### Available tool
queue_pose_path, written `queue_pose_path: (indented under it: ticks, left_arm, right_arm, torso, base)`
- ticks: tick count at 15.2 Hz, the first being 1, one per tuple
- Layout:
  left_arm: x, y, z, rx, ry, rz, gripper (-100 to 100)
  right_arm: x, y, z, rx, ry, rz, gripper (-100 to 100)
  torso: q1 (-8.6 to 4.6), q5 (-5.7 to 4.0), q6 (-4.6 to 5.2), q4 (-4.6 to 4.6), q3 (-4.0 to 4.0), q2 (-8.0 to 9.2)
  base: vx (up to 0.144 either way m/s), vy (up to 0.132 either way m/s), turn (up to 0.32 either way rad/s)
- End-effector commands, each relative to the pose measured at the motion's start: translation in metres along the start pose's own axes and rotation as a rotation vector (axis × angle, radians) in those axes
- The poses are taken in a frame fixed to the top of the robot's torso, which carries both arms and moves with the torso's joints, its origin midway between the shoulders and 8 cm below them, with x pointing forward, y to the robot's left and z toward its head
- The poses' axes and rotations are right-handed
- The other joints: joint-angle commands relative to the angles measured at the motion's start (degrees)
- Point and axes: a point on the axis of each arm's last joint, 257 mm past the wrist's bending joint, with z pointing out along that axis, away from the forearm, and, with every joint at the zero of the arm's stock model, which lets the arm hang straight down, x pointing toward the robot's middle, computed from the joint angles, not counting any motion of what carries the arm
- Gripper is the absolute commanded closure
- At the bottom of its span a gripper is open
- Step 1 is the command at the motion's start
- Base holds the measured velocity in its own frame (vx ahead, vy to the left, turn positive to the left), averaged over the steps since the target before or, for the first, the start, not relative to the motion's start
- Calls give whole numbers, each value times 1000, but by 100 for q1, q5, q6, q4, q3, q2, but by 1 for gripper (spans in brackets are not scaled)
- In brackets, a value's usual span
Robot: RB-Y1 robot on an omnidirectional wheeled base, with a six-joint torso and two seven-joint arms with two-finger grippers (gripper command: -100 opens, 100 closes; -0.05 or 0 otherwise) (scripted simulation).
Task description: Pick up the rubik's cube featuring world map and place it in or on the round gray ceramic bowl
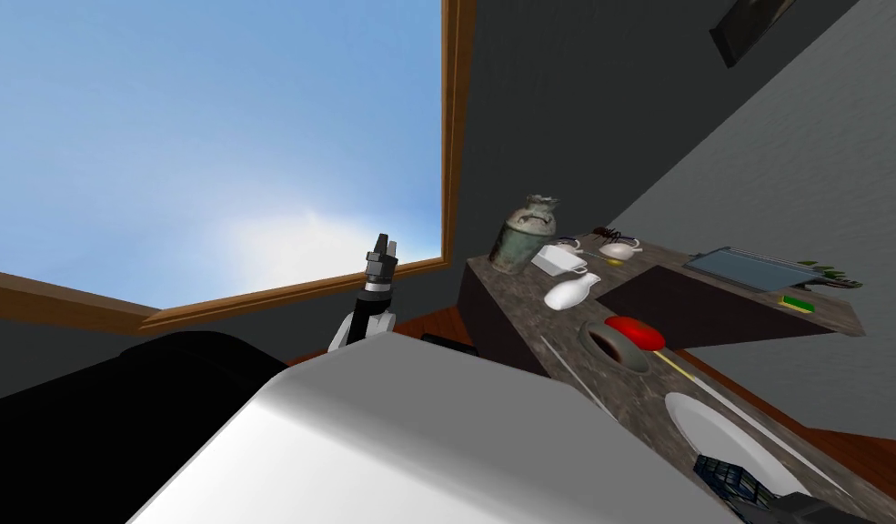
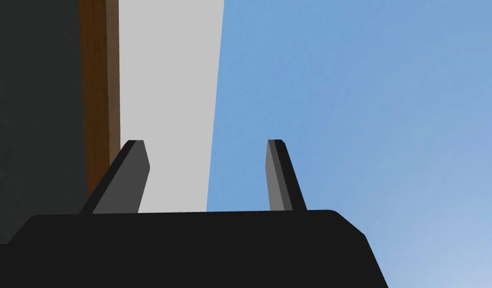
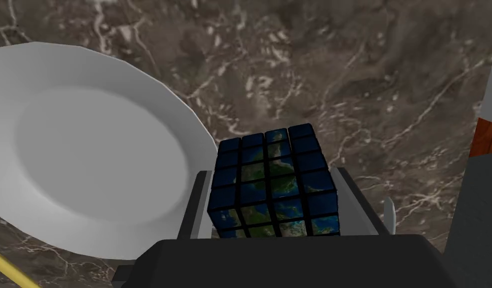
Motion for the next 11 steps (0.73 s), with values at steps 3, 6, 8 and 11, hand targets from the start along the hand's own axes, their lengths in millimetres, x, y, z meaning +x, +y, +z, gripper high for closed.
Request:
queue_pose_path:
  ticks: [3,6,8,11]
  left_arm:
    - [0,0,0,0,0,0,0]
    - [0,0,0,0,0,0,0]
    - [0,0,0,0,0,0,0]
    - [0,0,0,0,0,0,0]
  right_arm:
    - [-13,-8,-17,0,9,-8,100]
    - [-25,-14,-30,1,16,-15,100]
    - [-36,-18,-43,3,23,-21,100]
    - [-48,-22,-57,5,31,-28,100]
  torso:
    - [0,1,1,-3,-4,-4]
    - [-1,1,1,-1,0,2]
    - [1,1,-1,-1,-1,0]
    - [9,5,-4,-2,-5,-8]
  base:
    - [75,28,-3]
    - [65,24,-20]
    - [69,31,-23]
    - [86,44,-21]
